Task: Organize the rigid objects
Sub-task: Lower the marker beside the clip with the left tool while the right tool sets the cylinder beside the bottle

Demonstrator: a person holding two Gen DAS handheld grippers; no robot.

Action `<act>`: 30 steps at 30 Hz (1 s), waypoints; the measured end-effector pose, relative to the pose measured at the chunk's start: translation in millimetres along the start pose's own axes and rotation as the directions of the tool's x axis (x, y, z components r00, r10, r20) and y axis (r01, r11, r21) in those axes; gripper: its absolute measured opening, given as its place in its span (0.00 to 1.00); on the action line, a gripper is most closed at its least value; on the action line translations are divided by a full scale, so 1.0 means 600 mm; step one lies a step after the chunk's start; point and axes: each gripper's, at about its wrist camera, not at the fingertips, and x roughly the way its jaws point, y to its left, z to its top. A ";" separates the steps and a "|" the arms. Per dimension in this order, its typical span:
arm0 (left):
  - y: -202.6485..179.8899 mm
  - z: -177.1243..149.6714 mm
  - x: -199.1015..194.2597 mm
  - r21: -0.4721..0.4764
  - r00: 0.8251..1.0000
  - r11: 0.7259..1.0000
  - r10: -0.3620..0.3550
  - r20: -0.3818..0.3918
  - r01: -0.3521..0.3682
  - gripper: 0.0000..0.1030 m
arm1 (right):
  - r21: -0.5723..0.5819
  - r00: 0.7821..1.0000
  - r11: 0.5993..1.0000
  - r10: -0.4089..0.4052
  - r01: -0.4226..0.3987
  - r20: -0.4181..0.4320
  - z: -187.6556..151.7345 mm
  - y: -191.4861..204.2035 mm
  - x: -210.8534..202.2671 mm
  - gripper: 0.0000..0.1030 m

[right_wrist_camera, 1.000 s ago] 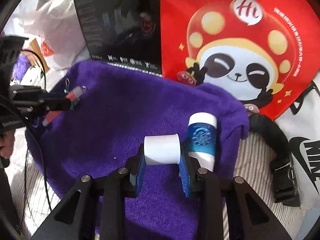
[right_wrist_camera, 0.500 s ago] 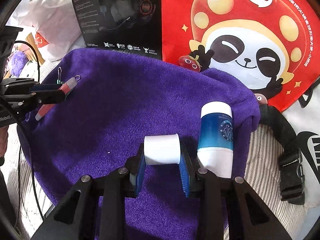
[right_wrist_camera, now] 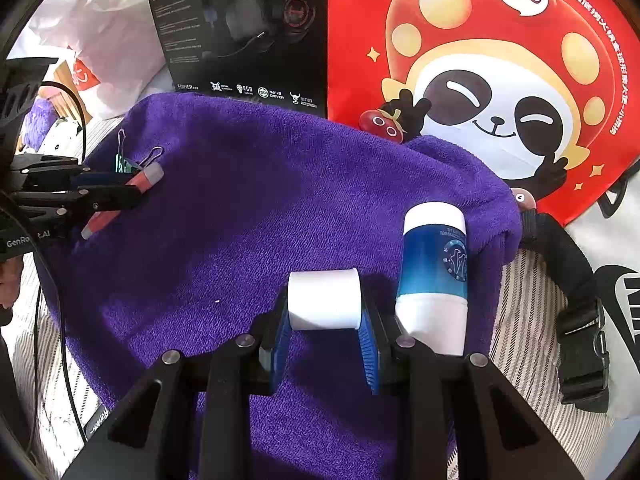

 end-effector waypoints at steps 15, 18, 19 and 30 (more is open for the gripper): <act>-0.033 0.001 0.014 0.082 0.999 0.995 0.050 -0.015 -0.049 0.19 | -0.029 0.998 0.998 0.050 -0.051 -0.038 -0.007 0.001 -0.007 0.42; -0.034 -0.001 0.015 0.088 0.999 0.995 0.040 -0.019 -0.038 0.24 | -0.046 0.998 0.998 0.044 -0.046 -0.047 -0.008 0.006 -0.010 0.45; -0.036 -0.002 0.016 0.095 0.999 0.995 0.037 -0.021 -0.035 0.25 | -0.052 0.998 0.998 0.039 -0.042 -0.047 -0.009 0.008 -0.010 0.45; -0.052 -0.002 0.017 0.119 0.998 0.992 0.052 -0.043 -0.046 0.34 | -0.046 1.000 0.999 -0.004 0.005 0.023 -0.002 0.000 -0.055 0.54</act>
